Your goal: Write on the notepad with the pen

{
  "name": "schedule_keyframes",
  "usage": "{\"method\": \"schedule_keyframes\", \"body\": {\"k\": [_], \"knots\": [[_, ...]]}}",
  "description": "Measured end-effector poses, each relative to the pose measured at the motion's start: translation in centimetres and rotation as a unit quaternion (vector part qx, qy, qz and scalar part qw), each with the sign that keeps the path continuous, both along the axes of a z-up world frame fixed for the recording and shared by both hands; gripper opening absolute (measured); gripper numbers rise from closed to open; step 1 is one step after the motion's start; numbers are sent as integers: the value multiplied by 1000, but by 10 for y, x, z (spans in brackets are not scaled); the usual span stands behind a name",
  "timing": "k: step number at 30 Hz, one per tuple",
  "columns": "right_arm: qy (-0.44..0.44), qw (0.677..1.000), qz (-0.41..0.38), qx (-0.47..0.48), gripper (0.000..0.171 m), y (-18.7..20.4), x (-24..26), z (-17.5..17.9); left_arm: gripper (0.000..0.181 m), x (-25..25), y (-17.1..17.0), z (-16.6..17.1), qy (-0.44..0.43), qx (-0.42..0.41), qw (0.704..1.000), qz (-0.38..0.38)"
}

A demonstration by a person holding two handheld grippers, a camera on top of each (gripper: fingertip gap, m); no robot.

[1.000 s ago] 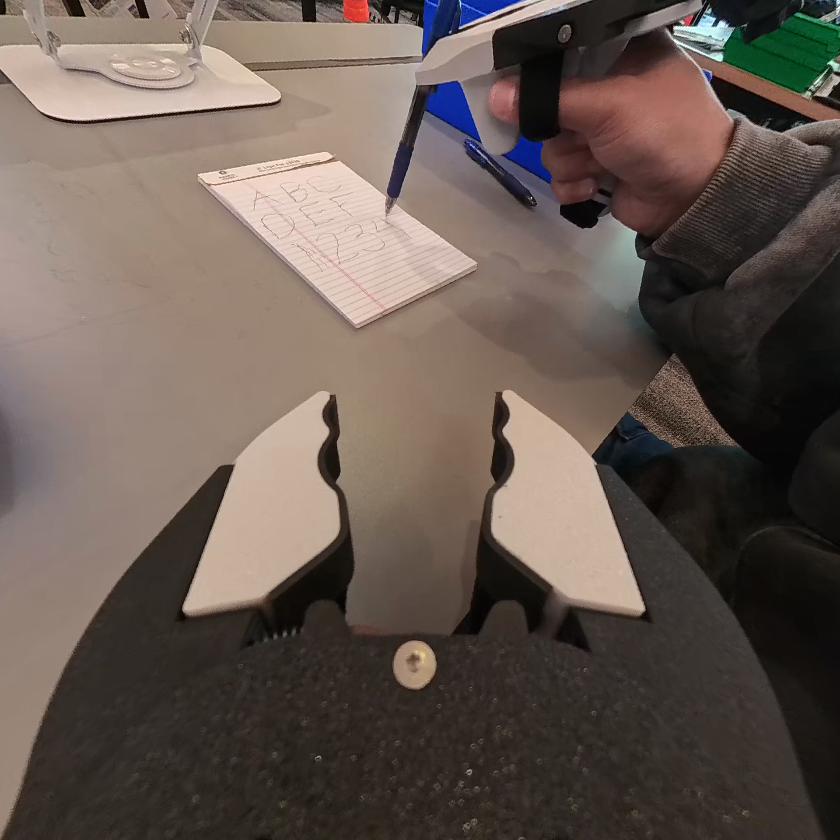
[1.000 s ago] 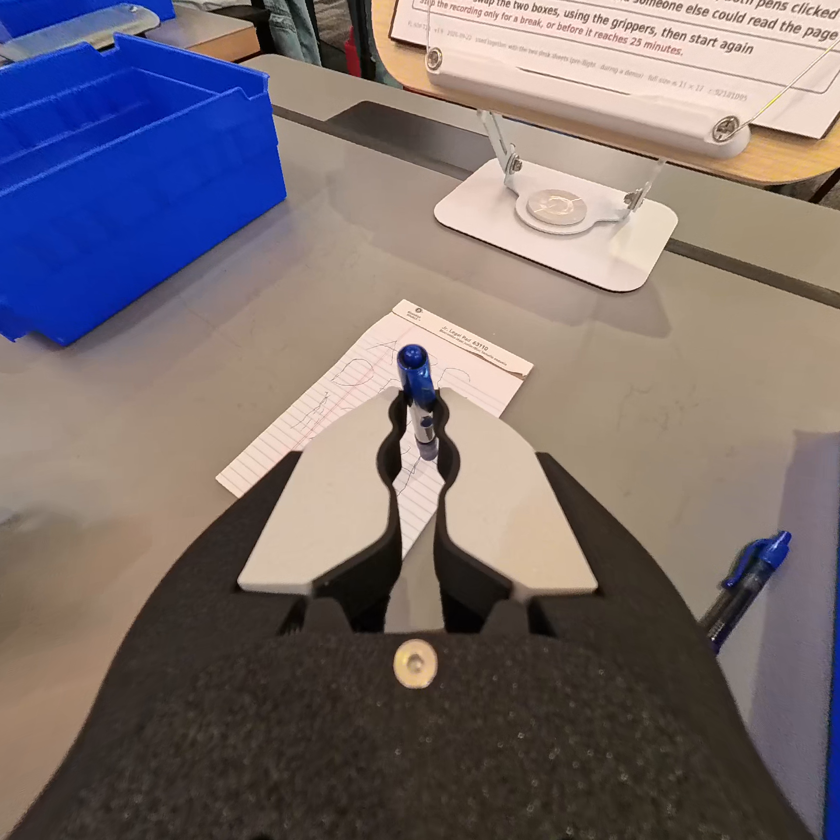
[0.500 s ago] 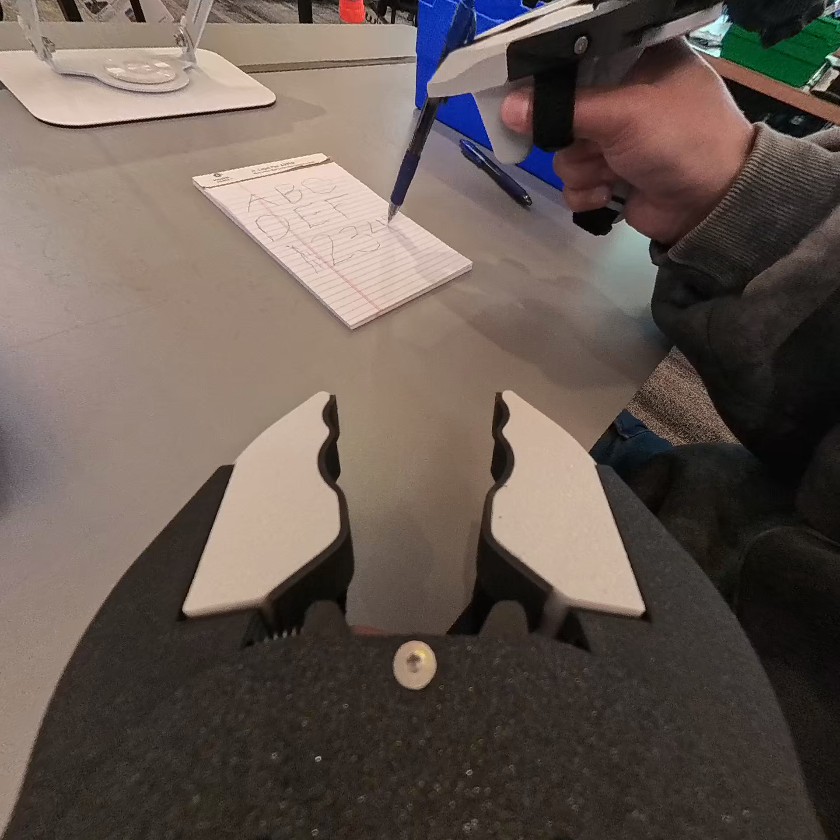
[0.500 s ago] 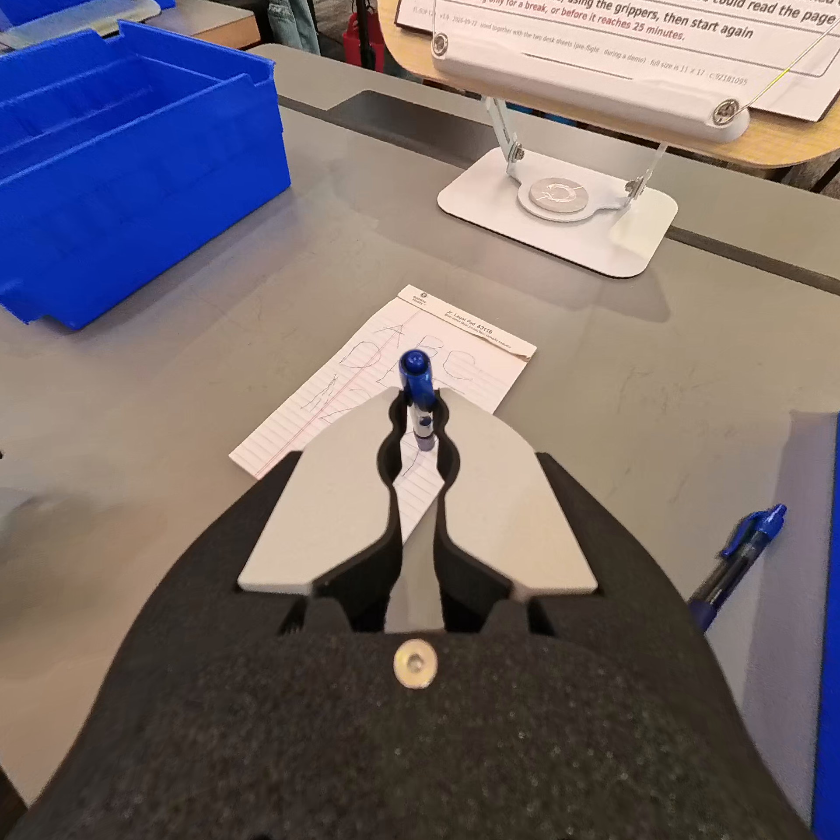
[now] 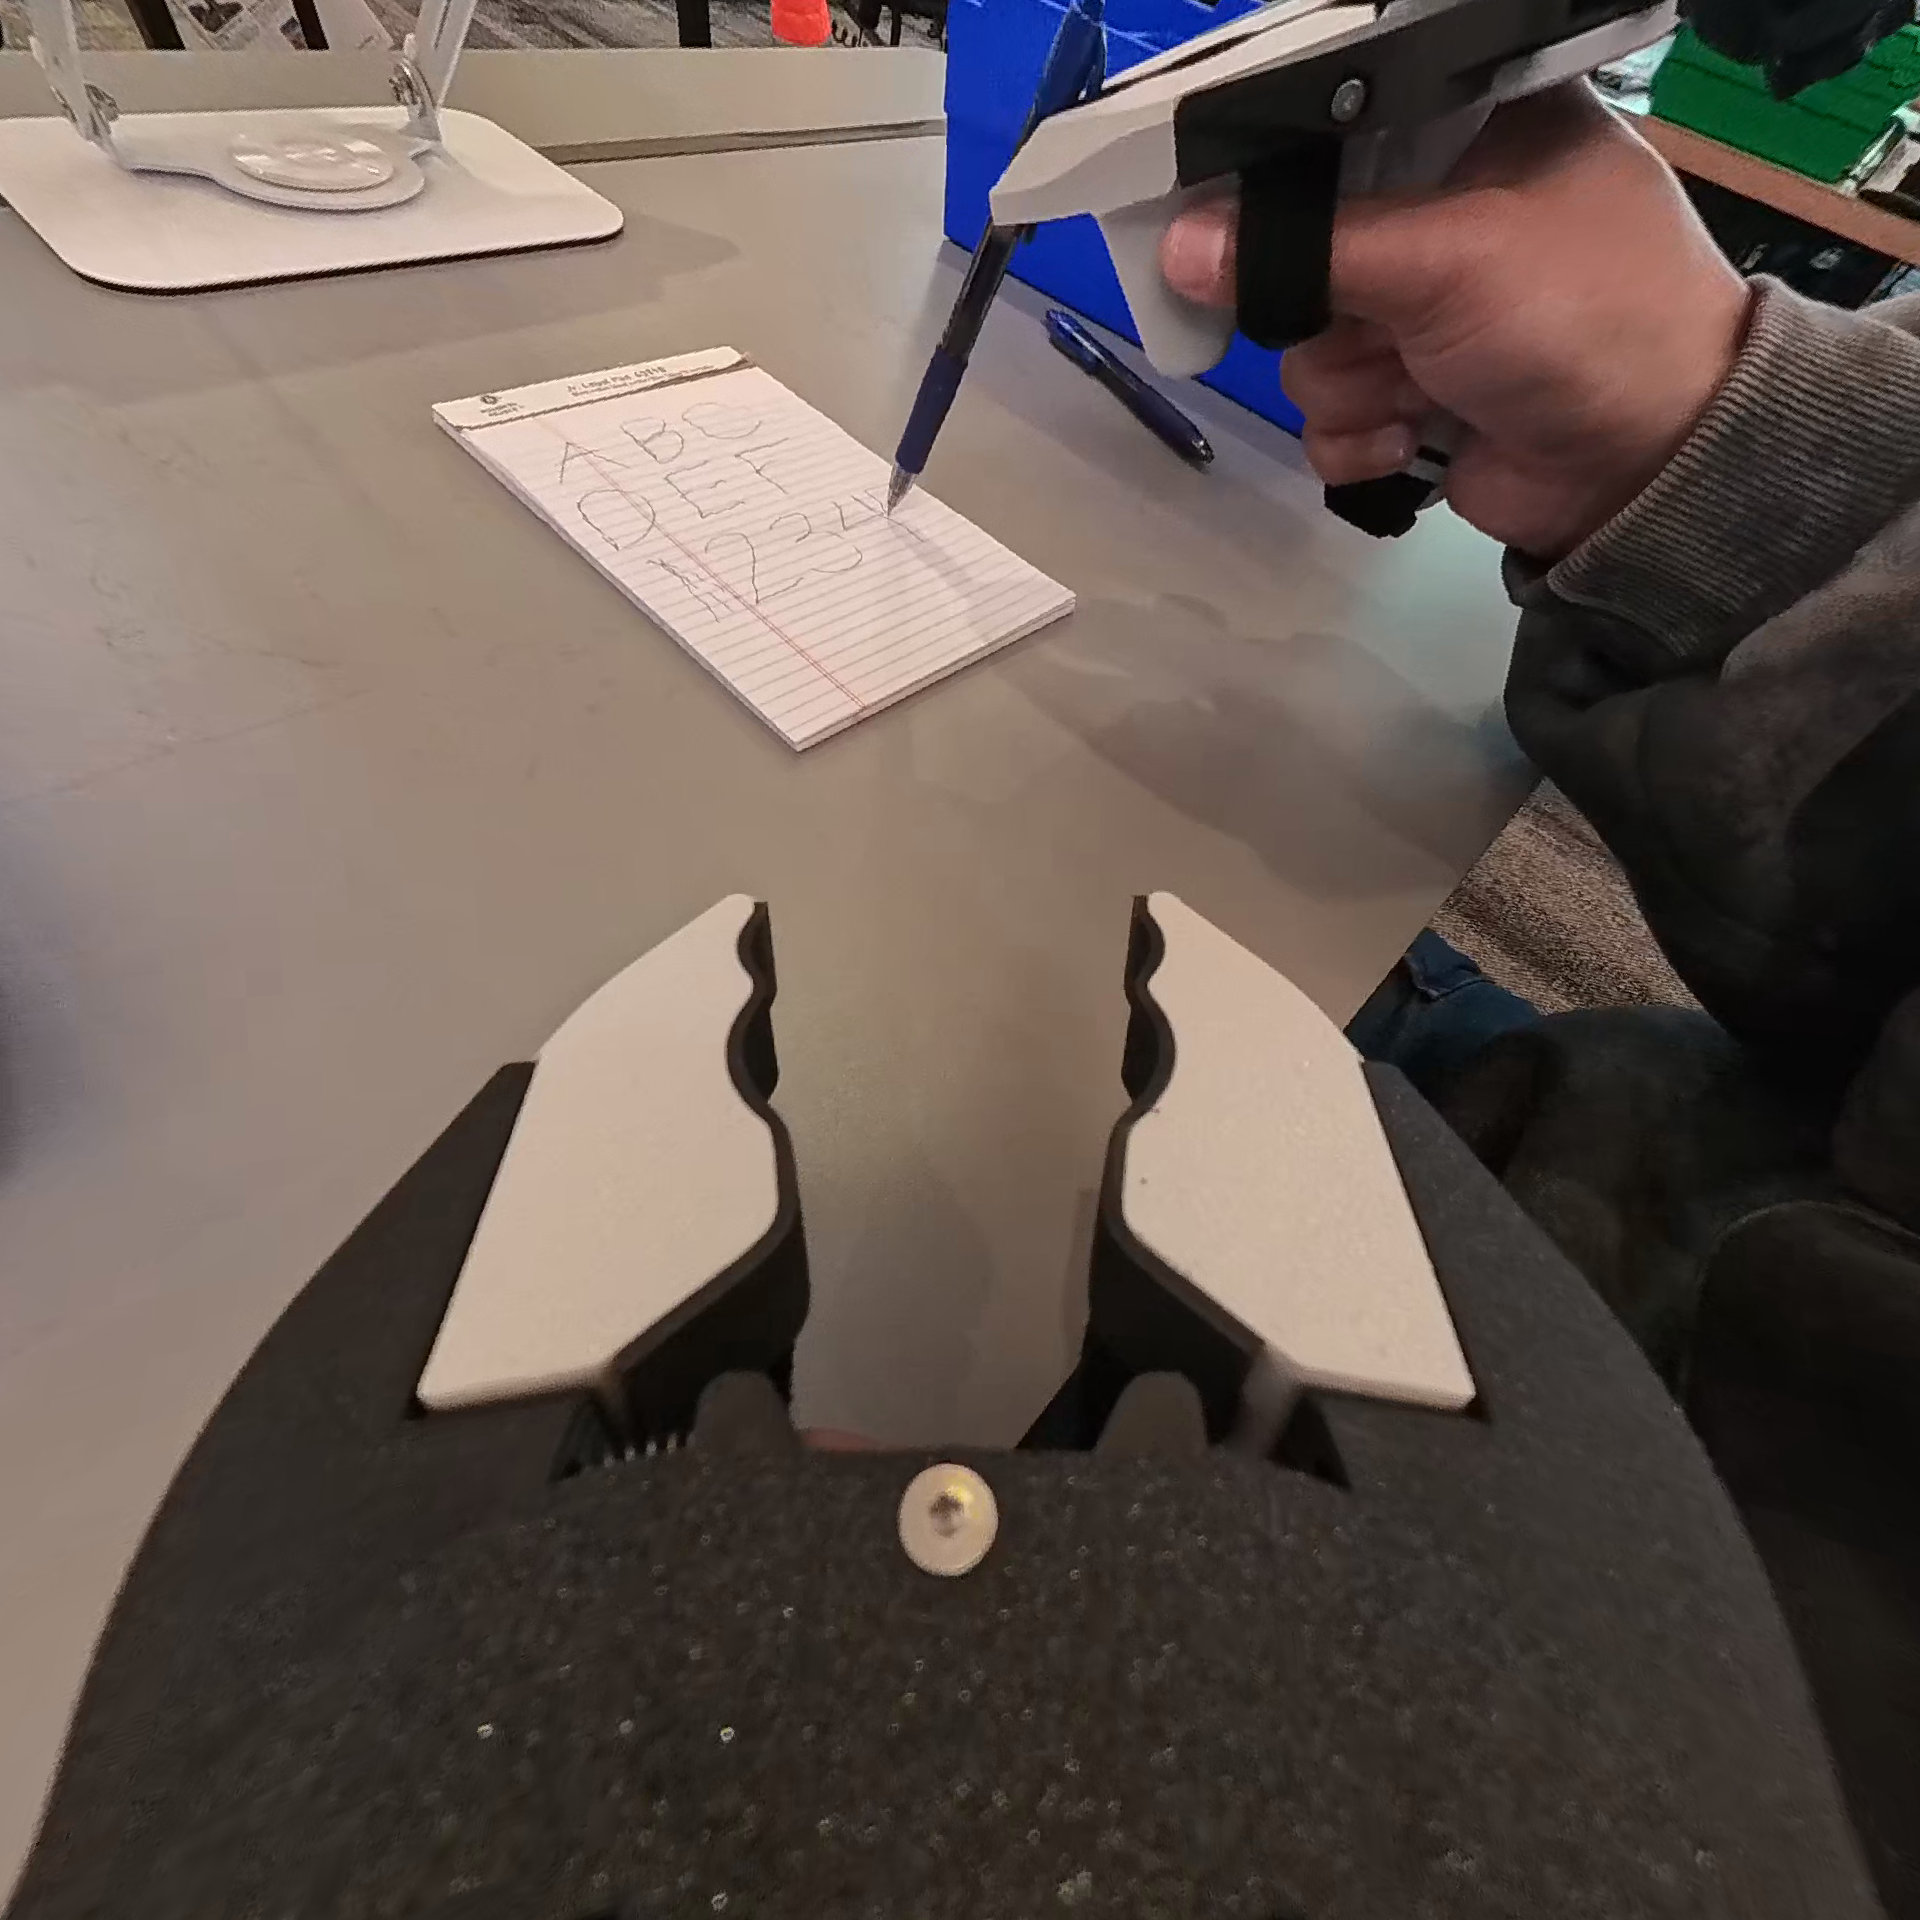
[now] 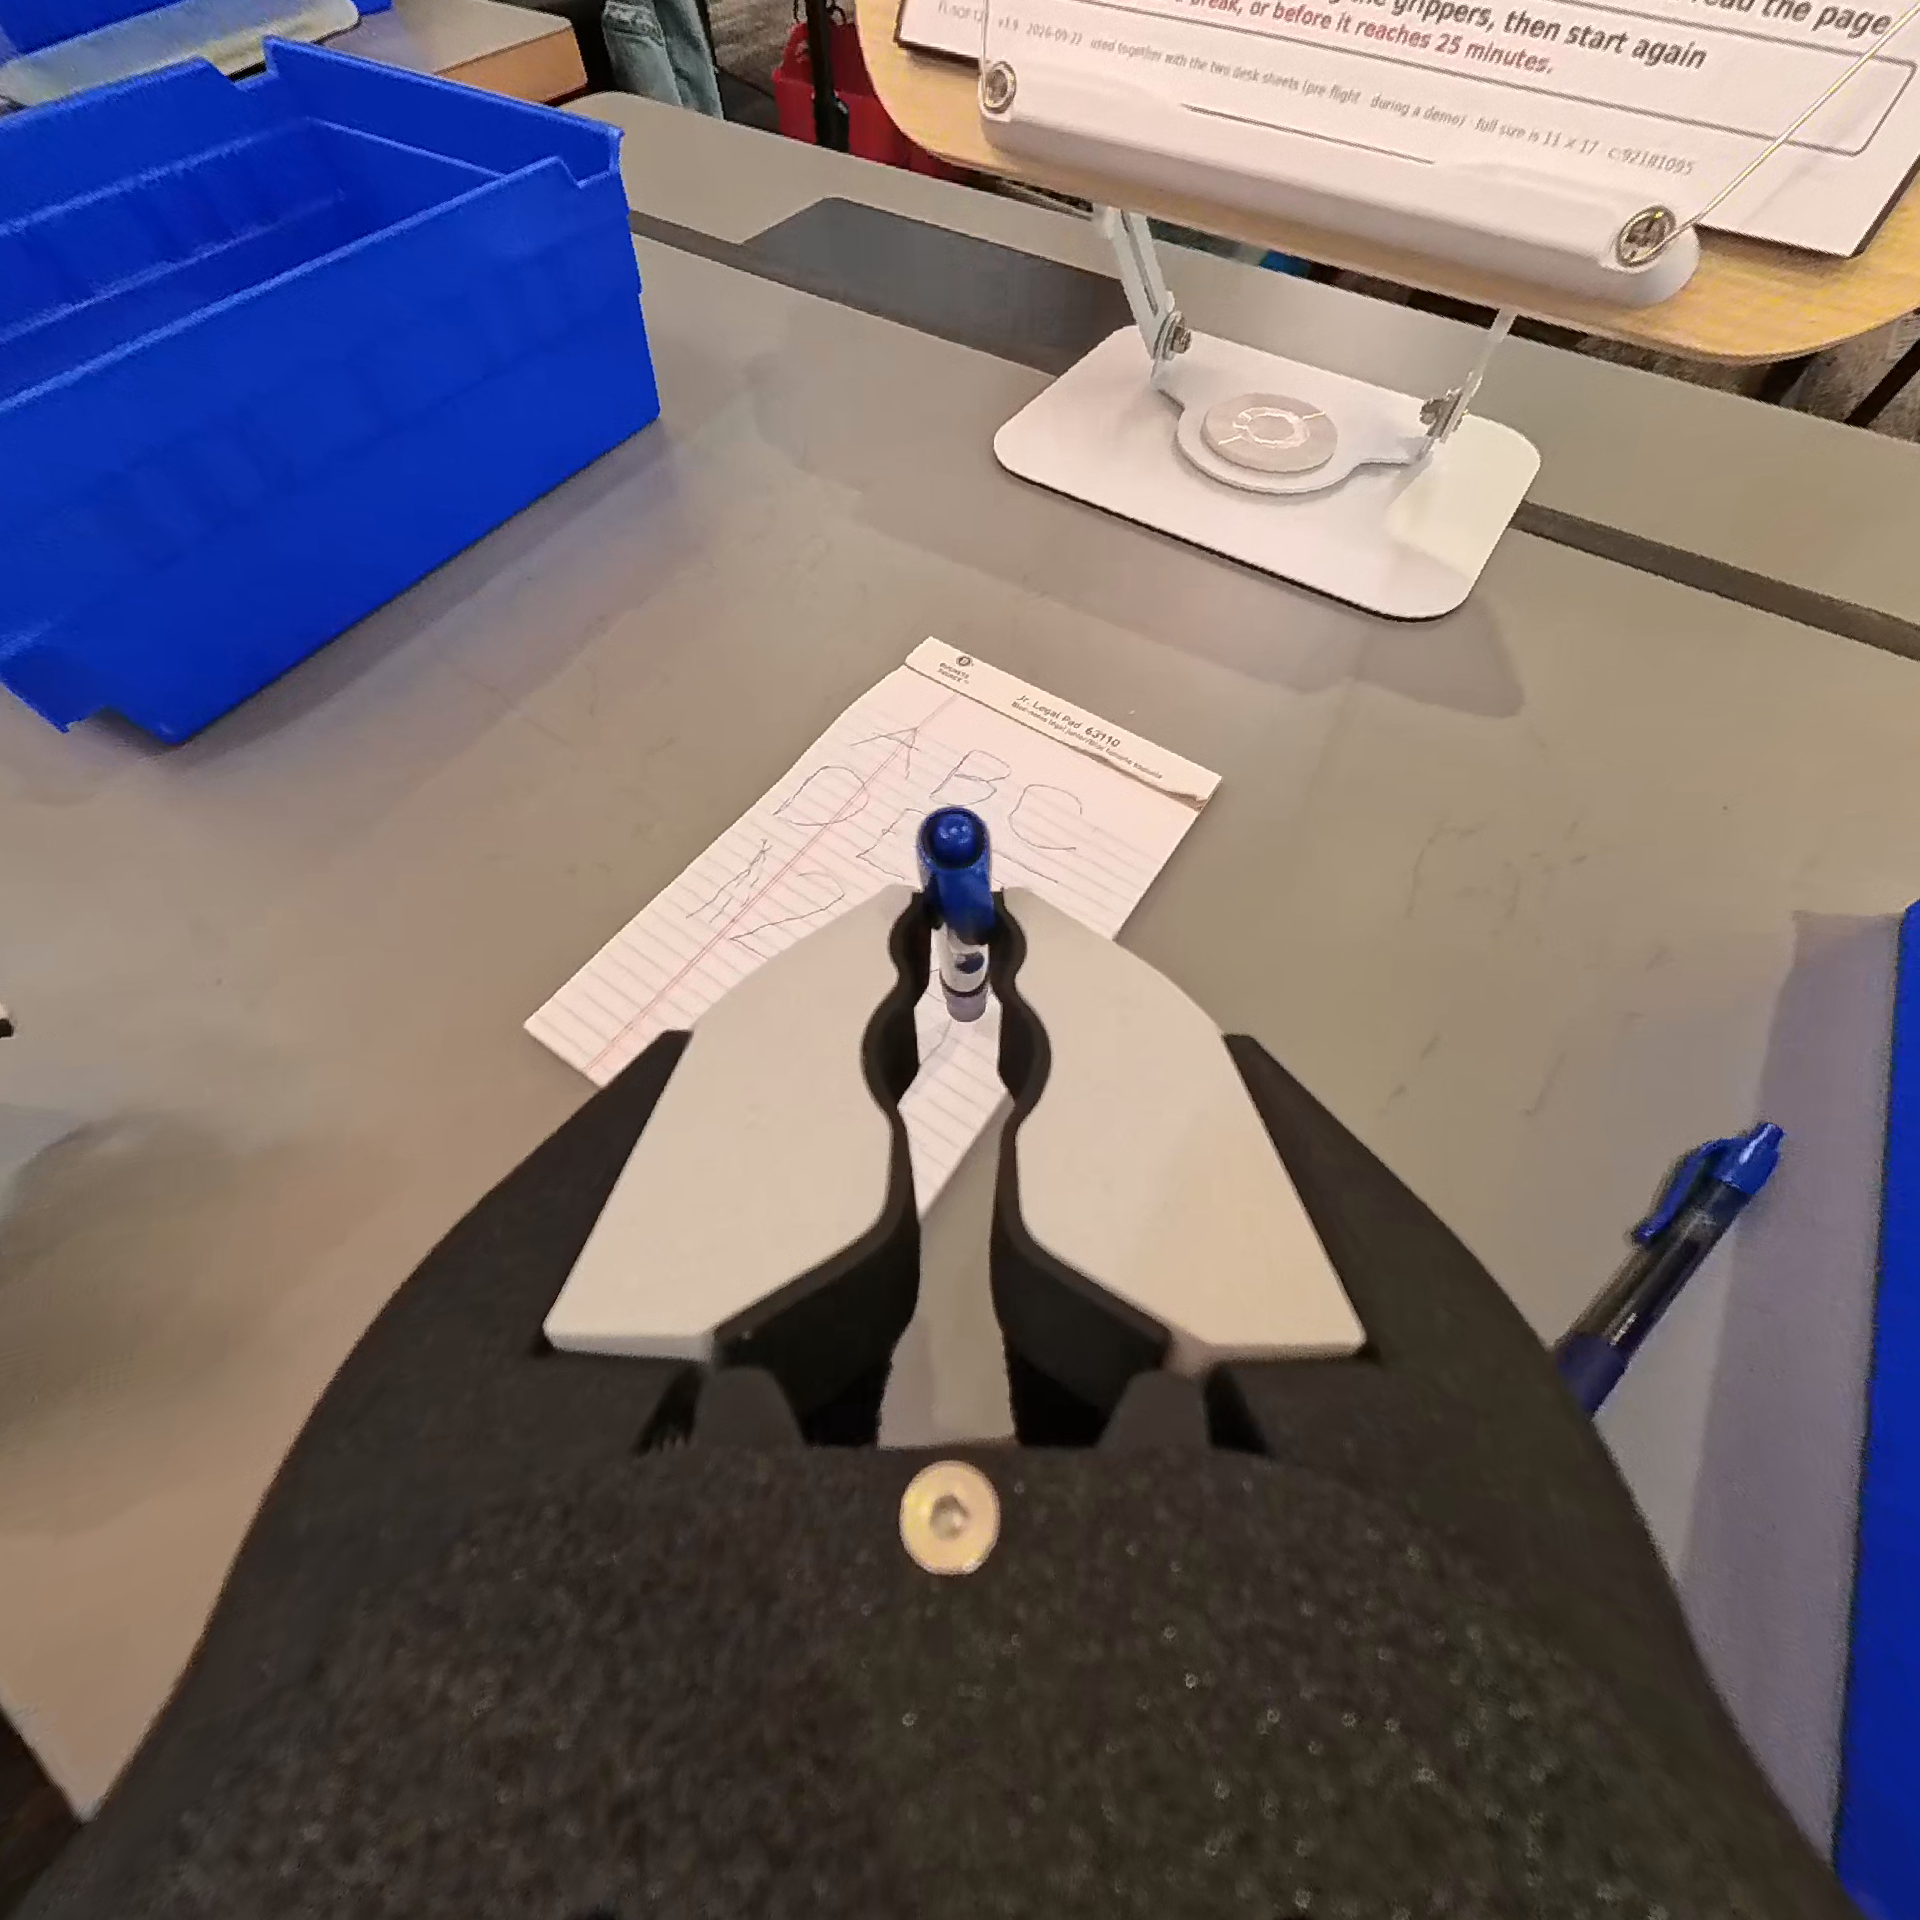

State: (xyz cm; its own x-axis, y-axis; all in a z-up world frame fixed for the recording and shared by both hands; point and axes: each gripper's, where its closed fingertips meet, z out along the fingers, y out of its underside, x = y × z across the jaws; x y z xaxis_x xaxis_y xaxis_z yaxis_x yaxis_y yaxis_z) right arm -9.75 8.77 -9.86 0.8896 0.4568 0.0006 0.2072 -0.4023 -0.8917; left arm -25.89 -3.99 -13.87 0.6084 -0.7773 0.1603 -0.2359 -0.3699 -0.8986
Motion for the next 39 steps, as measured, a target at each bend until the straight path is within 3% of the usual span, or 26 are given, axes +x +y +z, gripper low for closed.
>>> {"method": "schedule_keyframes", "body": {"k": [16, 39], "knots": [[-11, 1000, -12, -8, 10, -7, 16, 0, 65, 2, -1, 0, 1, 0, 1000, -3], [-6, 1000, 1, -8, 10, -18, 0, 0, 65, 5, -6, 1, 4, 5, 1000, -8]]}}
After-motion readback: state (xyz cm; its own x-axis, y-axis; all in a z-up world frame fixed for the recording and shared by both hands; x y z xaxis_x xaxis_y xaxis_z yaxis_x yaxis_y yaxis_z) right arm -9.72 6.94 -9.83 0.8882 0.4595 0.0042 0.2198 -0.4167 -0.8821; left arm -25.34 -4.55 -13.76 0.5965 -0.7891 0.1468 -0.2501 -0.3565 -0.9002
